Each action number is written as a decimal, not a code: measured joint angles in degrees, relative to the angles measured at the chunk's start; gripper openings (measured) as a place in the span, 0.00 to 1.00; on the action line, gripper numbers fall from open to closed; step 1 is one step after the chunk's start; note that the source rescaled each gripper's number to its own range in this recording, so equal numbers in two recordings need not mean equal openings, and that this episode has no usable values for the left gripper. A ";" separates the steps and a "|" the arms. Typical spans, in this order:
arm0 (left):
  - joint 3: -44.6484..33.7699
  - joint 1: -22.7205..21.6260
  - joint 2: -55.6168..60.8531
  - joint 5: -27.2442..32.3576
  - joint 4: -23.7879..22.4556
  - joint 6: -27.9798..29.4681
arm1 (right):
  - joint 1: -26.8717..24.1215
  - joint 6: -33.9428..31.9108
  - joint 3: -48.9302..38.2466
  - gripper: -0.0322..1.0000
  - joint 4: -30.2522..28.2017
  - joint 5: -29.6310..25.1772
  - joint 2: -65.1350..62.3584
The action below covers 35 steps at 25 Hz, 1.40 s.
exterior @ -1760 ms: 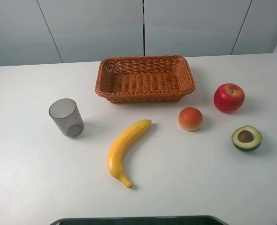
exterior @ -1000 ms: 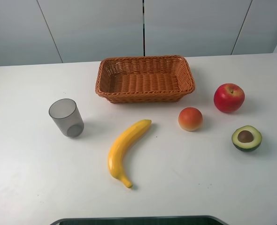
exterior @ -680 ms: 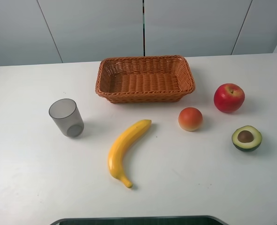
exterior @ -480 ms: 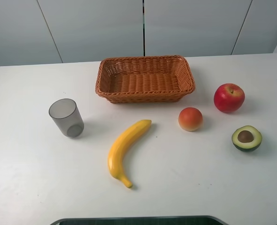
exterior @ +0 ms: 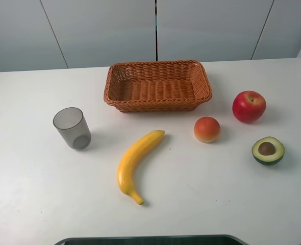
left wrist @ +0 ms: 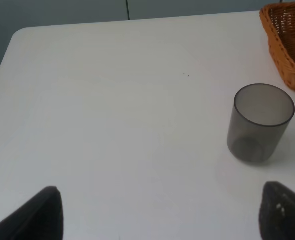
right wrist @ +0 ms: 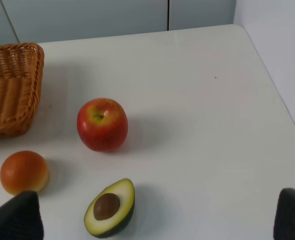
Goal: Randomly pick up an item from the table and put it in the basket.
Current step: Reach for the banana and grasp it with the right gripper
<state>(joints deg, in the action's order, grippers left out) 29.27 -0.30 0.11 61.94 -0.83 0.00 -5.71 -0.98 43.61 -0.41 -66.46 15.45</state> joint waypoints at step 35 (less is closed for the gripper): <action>0.00 0.00 0.00 0.00 0.00 0.00 | 0.00 -0.32 5.83 1.00 2.41 4.42 19.82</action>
<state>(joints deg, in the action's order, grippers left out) 29.27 -0.30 0.11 61.94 -0.83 0.00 -5.71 -1.30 49.44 2.00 -62.04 35.27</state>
